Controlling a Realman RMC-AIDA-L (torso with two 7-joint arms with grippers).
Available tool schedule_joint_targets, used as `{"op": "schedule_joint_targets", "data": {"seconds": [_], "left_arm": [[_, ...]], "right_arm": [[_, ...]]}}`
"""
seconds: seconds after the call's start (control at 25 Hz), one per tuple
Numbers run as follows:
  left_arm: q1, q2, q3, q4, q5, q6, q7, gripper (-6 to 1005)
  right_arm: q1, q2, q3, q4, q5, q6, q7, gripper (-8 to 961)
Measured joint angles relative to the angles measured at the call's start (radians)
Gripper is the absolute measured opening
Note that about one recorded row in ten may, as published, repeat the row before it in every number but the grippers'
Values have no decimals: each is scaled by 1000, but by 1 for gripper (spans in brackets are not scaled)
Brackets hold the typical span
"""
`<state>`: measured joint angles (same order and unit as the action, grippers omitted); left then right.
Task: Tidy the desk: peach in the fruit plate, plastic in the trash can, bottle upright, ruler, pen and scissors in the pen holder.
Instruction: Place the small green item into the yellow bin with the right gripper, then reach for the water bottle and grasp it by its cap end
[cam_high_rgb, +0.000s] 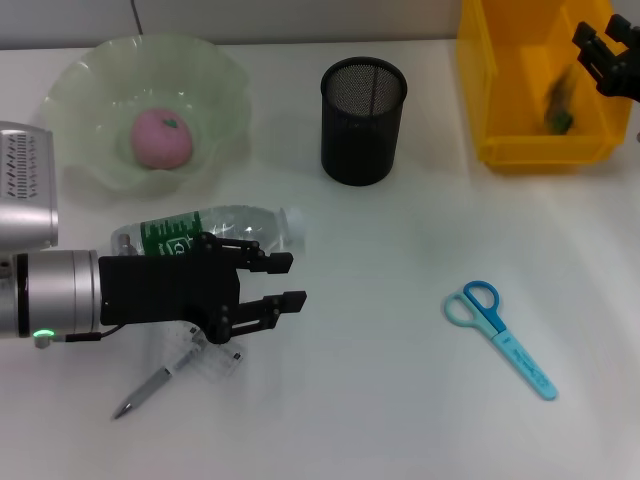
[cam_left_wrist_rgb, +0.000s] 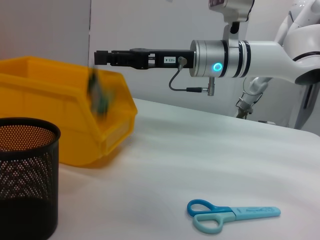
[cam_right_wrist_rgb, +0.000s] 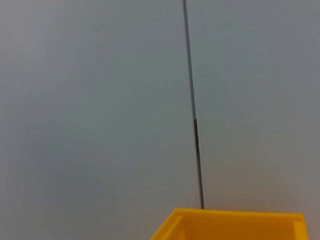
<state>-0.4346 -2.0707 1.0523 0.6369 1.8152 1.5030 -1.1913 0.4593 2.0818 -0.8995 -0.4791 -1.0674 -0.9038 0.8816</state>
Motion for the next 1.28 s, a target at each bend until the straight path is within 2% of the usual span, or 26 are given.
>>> {"op": "schedule_joint_targets", "data": {"seconds": [0.08, 0.28, 0.44, 0.48, 0.52, 0.64, 0.68, 0.76, 0.84, 0.88, 1.08, 1.28], "left_arm": [[-1, 0, 0, 0, -2, 0, 0, 453], [-5, 1, 0, 3, -4, -1, 0, 453], [-5, 1, 0, 3, -4, -1, 0, 453], [-5, 1, 0, 3, -4, 0, 0, 453], [-5, 1, 0, 4, -4, 1, -1, 453], [-4, 2, 0, 6, -9, 5, -1, 453], [-4, 2, 0, 6, -9, 5, -1, 453], [2, 4, 0, 8, -43, 12, -1, 453], [5, 4, -1, 8, -59, 14, -1, 453], [8, 6, -1, 10, -94, 16, -1, 453], [6, 5, -2, 11, -99, 21, -1, 452], [1, 4, 0, 7, -99, 24, -1, 452]], "right_arm": [[1, 1, 0, 2, 0, 0, -11, 323], [2, 3, 0, 4, 6, -7, -17, 549], [-7, 5, 1, 5, 9, -55, -15, 614], [-19, 5, 0, 4, 5, -117, -2, 630], [-19, 5, 0, 4, 5, -117, -2, 630], [-60, 1, -7, -9, -30, -260, 59, 630], [-86, -1, -8, -25, -64, -344, 121, 631], [-99, -1, -7, -31, -85, -382, 151, 631], [-120, -2, -4, -45, -140, -446, 189, 631], [-137, -3, -2, -59, -227, -517, 224, 631], [-151, -1, -6, -56, -367, -637, 249, 630], [-138, 0, -50, -16, -434, -674, 245, 630]]}}
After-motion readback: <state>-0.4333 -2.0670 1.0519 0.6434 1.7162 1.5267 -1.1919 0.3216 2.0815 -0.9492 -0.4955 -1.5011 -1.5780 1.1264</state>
